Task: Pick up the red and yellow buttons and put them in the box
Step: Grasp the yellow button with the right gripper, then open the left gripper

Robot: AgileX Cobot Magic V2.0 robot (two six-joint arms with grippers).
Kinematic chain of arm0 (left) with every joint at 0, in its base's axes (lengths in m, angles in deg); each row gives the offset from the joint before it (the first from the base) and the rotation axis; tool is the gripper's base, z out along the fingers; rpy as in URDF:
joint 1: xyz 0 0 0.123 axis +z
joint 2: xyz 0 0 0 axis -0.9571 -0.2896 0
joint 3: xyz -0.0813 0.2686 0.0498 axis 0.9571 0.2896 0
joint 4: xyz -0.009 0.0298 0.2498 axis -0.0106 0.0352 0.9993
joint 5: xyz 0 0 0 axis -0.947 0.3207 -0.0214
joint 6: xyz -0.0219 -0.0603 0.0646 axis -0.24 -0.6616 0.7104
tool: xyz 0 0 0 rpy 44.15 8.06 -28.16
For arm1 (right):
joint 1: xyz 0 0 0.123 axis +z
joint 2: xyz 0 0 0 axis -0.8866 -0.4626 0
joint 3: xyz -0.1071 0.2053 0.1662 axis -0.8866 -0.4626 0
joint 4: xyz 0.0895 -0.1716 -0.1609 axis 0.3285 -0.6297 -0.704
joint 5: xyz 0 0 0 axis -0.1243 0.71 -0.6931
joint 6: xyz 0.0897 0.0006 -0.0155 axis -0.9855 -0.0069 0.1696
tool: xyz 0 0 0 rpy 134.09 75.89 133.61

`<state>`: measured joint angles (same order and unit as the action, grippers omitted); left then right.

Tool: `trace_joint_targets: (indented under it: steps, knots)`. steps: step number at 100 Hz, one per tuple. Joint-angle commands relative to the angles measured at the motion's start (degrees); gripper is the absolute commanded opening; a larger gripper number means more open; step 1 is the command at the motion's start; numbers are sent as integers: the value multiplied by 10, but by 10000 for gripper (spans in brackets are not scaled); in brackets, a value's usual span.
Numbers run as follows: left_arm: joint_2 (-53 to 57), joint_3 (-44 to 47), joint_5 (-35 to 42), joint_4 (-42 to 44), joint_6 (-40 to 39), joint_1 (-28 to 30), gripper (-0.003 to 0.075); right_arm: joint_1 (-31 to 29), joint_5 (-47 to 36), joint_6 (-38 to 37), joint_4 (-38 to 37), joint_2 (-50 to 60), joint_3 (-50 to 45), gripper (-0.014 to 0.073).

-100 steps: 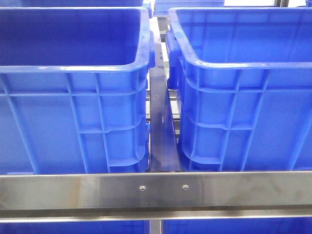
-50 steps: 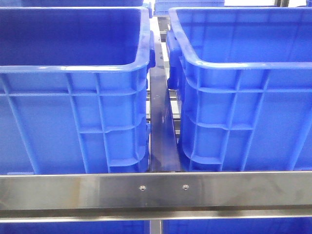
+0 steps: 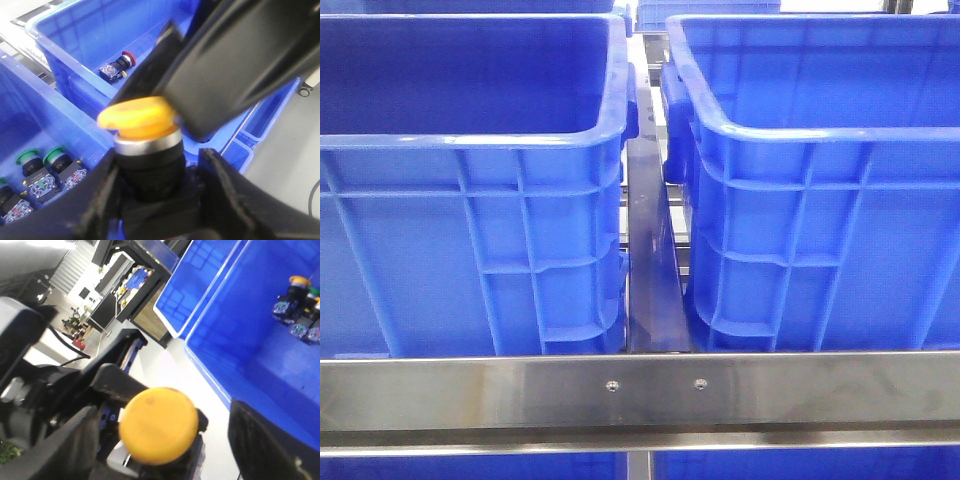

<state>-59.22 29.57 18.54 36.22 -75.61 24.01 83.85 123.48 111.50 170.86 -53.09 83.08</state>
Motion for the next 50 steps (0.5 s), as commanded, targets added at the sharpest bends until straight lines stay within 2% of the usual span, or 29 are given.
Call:
trace_joint_targets:
  steps: [1,18,25,32,50]
  knots:
    - [9,-15,45,1,0,-5,-19,8,10,1,43,3,26,559]
    - [9,-15,45,1,0,-5,-19,23,10,1,44,-5,45,559]
    - [9,-15,45,1,0,-5,-19,28,11,1,44,-5,48,531]
    - [9,-15,45,1,0,-5,-19,28,12,1,44,-5,48,437]
    - [9,-15,45,1,0,-5,-19,28,12,1,42,-6,48,103]
